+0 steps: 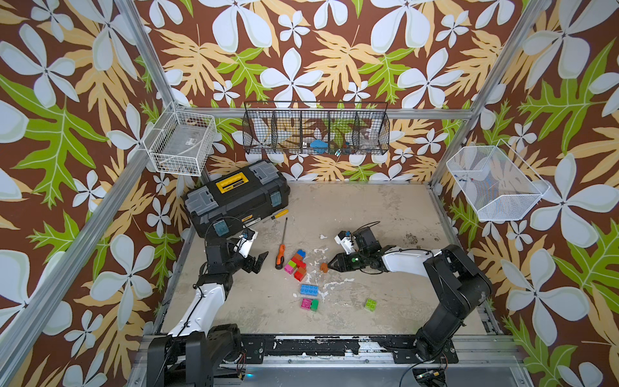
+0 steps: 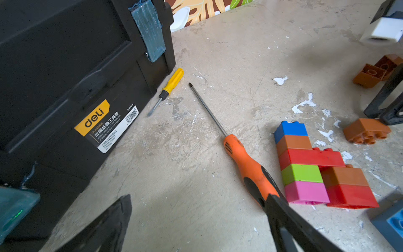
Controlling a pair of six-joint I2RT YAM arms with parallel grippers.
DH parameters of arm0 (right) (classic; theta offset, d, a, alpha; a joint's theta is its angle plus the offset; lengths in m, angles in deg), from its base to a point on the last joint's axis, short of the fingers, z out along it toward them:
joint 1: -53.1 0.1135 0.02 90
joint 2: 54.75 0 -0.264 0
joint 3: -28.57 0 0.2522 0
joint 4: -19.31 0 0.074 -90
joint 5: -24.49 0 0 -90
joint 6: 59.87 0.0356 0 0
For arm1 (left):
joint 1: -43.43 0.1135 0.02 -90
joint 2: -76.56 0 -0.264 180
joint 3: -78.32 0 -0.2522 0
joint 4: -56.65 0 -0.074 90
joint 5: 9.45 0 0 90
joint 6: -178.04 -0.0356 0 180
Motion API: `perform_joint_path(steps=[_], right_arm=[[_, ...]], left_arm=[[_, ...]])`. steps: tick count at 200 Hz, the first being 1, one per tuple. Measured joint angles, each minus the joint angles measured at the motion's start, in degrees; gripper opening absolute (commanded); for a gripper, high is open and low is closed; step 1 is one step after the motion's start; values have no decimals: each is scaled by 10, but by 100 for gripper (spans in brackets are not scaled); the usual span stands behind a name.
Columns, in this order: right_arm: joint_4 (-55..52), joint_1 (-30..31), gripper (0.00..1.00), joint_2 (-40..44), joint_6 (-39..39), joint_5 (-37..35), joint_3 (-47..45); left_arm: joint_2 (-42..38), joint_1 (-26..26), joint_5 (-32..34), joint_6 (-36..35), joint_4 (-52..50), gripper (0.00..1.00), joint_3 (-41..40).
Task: Assemble the letter h with lego
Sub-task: Place the lego brick at the center of the board, then pick up the lego brick from the center of the board.
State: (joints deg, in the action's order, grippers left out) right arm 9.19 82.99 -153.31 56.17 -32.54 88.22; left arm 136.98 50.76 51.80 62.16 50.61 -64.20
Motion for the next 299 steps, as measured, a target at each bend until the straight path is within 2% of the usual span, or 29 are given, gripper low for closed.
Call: perform_joint_path(steps=[29, 50, 81, 102, 114, 141, 152, 175, 186, 204, 235, 268, 299], right_arm=[[-25, 2, 44, 36, -24, -45, -3], [-64, 29, 46, 74, -61, -90, 17], [-111, 61, 49, 97, -121, -165, 71], [-142, 64, 52, 105, -134, -221, 83], [-157, 59, 55, 118, -130, -258, 81], [-179, 23, 60, 168, -61, -330, 64], [-183, 10, 64, 201, -30, -361, 45], [-182, -7, 85, 291, 26, -407, -17], [-183, -18, 90, 329, 51, -425, -40], [-181, -30, 90, 382, 83, -457, -69], [-178, -32, 88, 432, 90, -463, -100], [-177, -32, 85, 444, 92, -464, -110], [-177, -32, 85, 439, 83, -462, -110]], left_arm=[[1, 0, -1, -2, 0, 100, 1], [-3, 0, -7, -8, 0, 100, 1], [-54, -8, -84, -19, -3, 100, -3], [-58, -47, -130, -14, -7, 100, 27], [-45, -88, -137, -9, -9, 100, 53], [3, -197, -132, 30, -15, 99, 111], [35, -243, -97, 62, -16, 99, 138], [93, -347, -12, 102, -20, 99, 177], [119, -391, 23, 120, -19, 99, 186], [168, -438, 93, 152, -19, 97, 206], [259, -501, 195, 211, -28, 94, 259], [321, -522, 254, 272, -40, 88, 272], [371, -544, 276, 324, -53, 83, 269]])
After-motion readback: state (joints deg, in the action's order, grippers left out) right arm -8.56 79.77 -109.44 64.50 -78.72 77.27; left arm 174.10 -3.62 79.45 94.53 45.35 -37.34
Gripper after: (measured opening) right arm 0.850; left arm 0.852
